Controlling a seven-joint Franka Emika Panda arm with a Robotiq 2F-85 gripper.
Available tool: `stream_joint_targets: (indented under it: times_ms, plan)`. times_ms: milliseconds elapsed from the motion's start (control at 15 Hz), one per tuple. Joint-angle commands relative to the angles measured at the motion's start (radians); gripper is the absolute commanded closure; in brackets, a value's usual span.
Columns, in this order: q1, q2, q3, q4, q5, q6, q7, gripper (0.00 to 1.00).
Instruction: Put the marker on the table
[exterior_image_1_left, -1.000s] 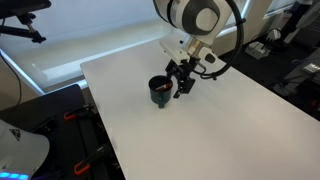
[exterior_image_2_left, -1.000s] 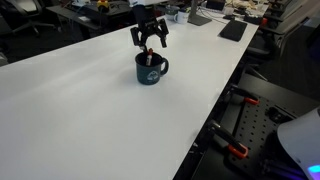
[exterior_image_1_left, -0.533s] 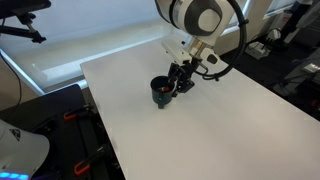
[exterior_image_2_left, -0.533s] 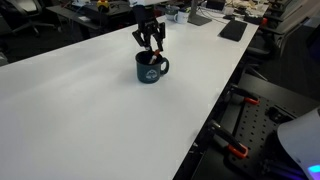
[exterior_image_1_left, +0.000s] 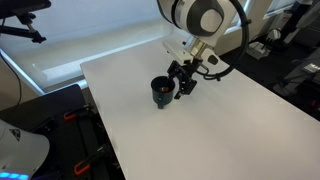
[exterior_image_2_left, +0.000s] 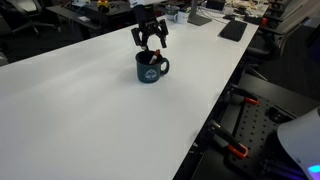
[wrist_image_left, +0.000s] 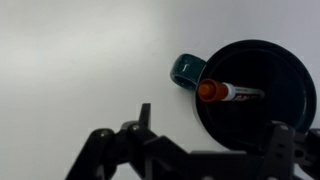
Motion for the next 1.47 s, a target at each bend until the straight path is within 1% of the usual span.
stream_joint_targets:
  times_ms: [0, 267, 467, 533, 600, 667, 733, 800, 933, 1000, 1067, 1133, 1400]
  plan:
    - [0.023, -0.005, -0.002, 0.032, -0.006, -0.053, 0.041, 0.00]
    - [0.024, -0.002, 0.015, 0.043, 0.043, -0.086, 0.060, 0.00]
    - [0.029, -0.004, 0.017, 0.033, 0.066, -0.089, 0.082, 0.00]
    - [0.028, -0.001, 0.017, 0.034, 0.076, -0.096, 0.091, 0.14]
    - [0.029, 0.000, 0.016, 0.033, 0.079, -0.098, 0.095, 0.11]
    - [0.027, 0.000, 0.017, 0.030, 0.089, -0.097, 0.097, 0.20]
    - [0.027, 0.000, 0.017, 0.028, 0.095, -0.096, 0.100, 0.17]
    - [0.026, 0.000, 0.017, 0.027, 0.102, -0.096, 0.105, 0.19]
    - [0.025, 0.005, 0.017, 0.029, 0.114, -0.102, 0.107, 0.03]
    - [0.025, 0.007, 0.017, 0.028, 0.119, -0.100, 0.105, 0.01]
    - [0.026, 0.009, 0.016, 0.027, 0.119, -0.099, 0.105, 0.02]
    - [0.026, 0.011, 0.016, 0.027, 0.119, -0.098, 0.104, 0.00]
    - [0.027, 0.015, 0.015, 0.026, 0.113, -0.097, 0.102, 0.00]
